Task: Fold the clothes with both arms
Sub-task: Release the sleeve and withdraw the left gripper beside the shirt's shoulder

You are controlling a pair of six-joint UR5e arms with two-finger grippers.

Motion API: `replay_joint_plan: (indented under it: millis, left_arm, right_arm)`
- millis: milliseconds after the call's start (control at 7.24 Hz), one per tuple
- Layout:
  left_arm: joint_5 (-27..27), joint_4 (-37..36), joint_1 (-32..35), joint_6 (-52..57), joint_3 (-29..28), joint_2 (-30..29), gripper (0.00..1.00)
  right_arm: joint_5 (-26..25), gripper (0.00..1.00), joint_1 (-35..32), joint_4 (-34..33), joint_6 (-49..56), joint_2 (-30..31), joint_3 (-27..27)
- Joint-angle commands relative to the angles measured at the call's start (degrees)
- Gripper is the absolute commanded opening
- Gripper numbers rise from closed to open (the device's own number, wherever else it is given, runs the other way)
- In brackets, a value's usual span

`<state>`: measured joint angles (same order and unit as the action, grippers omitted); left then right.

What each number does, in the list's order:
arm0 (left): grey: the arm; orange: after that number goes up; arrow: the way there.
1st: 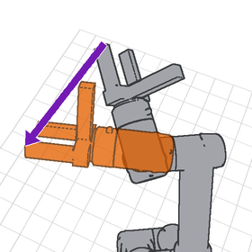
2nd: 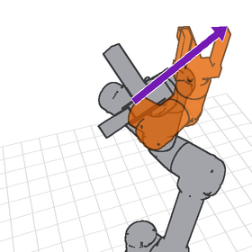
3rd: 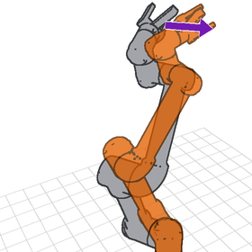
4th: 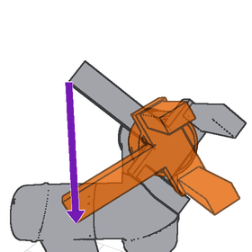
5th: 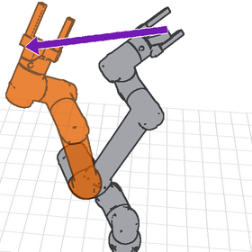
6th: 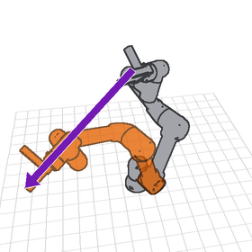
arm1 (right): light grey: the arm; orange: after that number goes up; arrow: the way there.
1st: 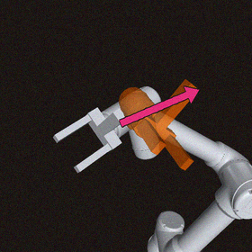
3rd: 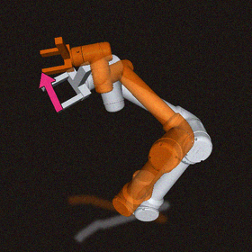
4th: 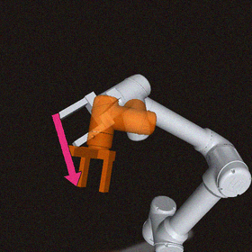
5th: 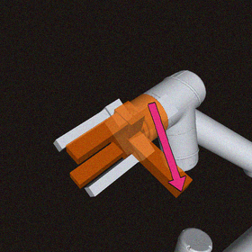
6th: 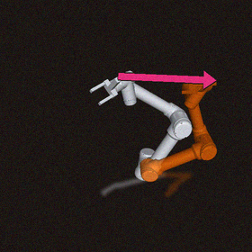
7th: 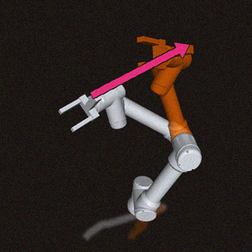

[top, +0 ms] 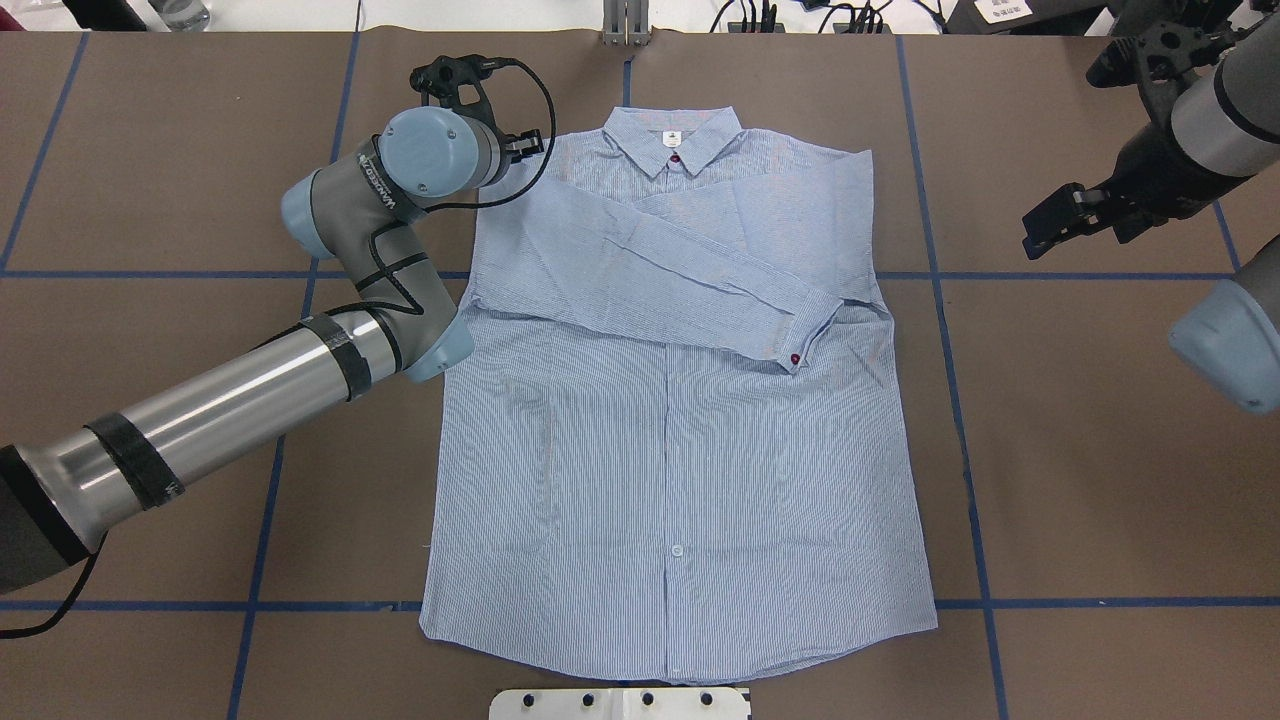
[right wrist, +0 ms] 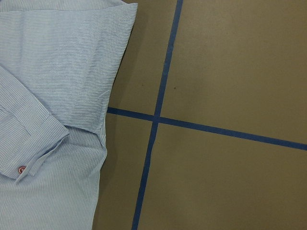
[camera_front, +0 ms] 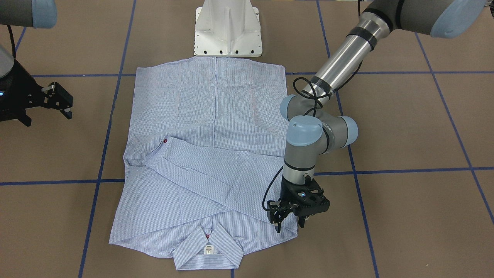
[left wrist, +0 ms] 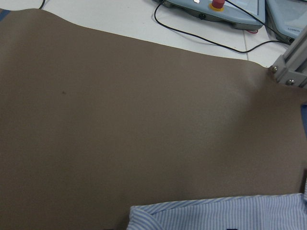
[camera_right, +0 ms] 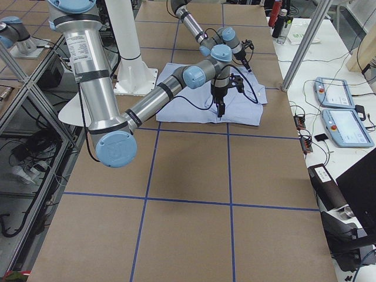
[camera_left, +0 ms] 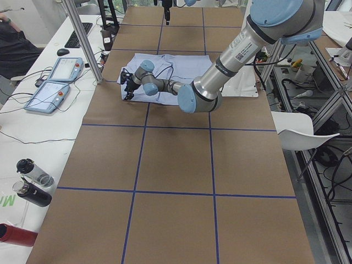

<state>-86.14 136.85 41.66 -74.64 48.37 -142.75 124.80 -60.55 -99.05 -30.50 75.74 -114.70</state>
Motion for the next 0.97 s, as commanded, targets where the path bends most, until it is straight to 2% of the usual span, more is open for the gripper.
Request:
replay_joint_plan:
  millis: [0, 138, 276, 552, 690, 828]
  left_arm:
    - [-0.08, 0.0, 1.31, 1.68, 0.05, 0.19, 0.51]
    - [-0.08, 0.0, 1.41, 2.04, 0.06, 0.71, 0.25]
    - [-0.08, 0.0, 1.32, 2.04, 0.06, 1.07, 0.11]
    - [-0.17, 0.0, 1.06, 2.04, 0.14, 1.42, 0.11]
    - [-0.17, 0.0, 1.14, 2.04, 0.23, 1.42, 0.0]
    - [-0.08, -0.18, 1.49, 2.04, 0.23, 1.42, 0.0]
  right_arm:
    - [0.0, 1.0, -0.26, 0.0, 0.0, 0.02, 0.09]
    - [0.0, 1.0, -0.27, 0.0, 0.0, -0.06, 0.18]
    - [0.0, 1.0, -0.27, 0.0, 0.0, -0.06, 0.09]
    - [0.0, 1.0, -0.35, 0.0, 0.0, 0.02, 0.09]
    - [0.0, 1.0, -0.44, 0.0, 0.0, 0.02, 0.09]
    - [0.0, 1.0, -0.53, 0.0, 0.0, 0.02, 0.18]
